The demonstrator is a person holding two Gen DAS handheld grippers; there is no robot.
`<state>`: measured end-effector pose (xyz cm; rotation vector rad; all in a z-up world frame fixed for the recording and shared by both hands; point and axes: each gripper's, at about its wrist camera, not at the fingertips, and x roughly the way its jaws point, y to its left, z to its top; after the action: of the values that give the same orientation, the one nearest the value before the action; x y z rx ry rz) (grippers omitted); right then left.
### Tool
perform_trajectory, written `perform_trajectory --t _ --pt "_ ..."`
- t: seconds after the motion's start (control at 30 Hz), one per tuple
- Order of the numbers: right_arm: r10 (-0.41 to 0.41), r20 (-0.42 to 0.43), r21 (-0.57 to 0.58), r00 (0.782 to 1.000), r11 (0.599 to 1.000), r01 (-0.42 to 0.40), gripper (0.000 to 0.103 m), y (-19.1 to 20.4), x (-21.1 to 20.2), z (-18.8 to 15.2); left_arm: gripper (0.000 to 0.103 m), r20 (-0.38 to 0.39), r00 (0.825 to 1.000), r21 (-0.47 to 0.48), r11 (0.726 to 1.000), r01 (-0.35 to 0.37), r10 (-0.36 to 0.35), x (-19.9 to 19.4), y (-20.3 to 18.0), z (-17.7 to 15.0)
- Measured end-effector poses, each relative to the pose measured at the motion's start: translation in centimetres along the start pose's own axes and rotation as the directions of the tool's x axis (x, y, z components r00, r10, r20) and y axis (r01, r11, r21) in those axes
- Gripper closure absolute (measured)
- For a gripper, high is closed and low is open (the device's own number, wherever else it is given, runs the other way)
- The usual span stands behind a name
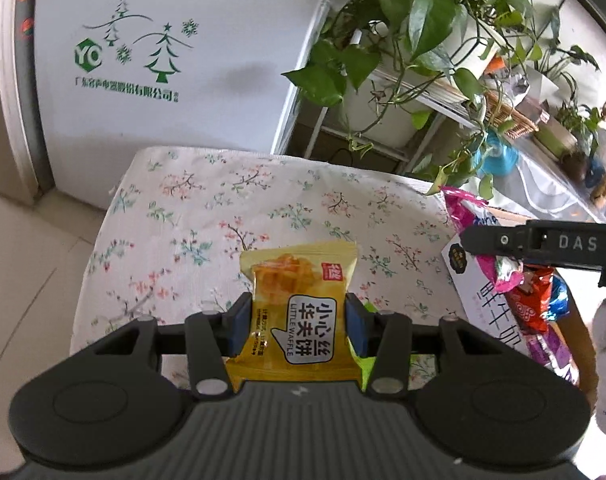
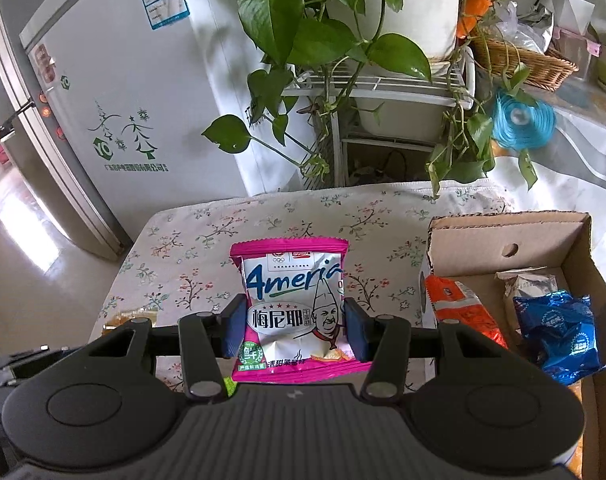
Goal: Organize snacks
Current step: 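Lift yellow waffle pack in left tool while right tool carries Ameria packet to box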
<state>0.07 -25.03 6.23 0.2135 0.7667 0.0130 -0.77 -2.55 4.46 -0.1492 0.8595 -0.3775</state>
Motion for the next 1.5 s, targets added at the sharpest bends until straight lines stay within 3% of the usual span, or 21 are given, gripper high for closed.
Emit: perform_trajectory --t 0.37,0.73,1.27,1.5 --pt "0.019 0.055 0.014 0.998 1.0 -0.02 0.046 -2.1 -2.8 0.3 0.056 0.024 0.999 -0.001 0.999 0.041 -0.041 -1.3 -4.5 0.0" --pt "-0.009 0.147 0.132 0.989 0.991 -0.01 0.046 -8.4 -7.3 0.6 0.056 0.026 0.988 0.04 0.987 0.154 -0.155 -1.5 -11.6 0.3" --pt "-0.121 0.124 0.344 0.985 0.936 0.072 0.046 -15.3 -10.2 -2.1 0.056 -0.035 0.965 0.103 0.959 0.264 -0.262 -0.1 -20.3 -0.3" --pt "-0.137 0.099 0.414 0.986 0.906 0.085 0.046 -16.8 -10.3 -2.6 0.056 -0.079 0.964 0.163 0.951 0.264 -0.254 0.9 -23.4 -1.8"
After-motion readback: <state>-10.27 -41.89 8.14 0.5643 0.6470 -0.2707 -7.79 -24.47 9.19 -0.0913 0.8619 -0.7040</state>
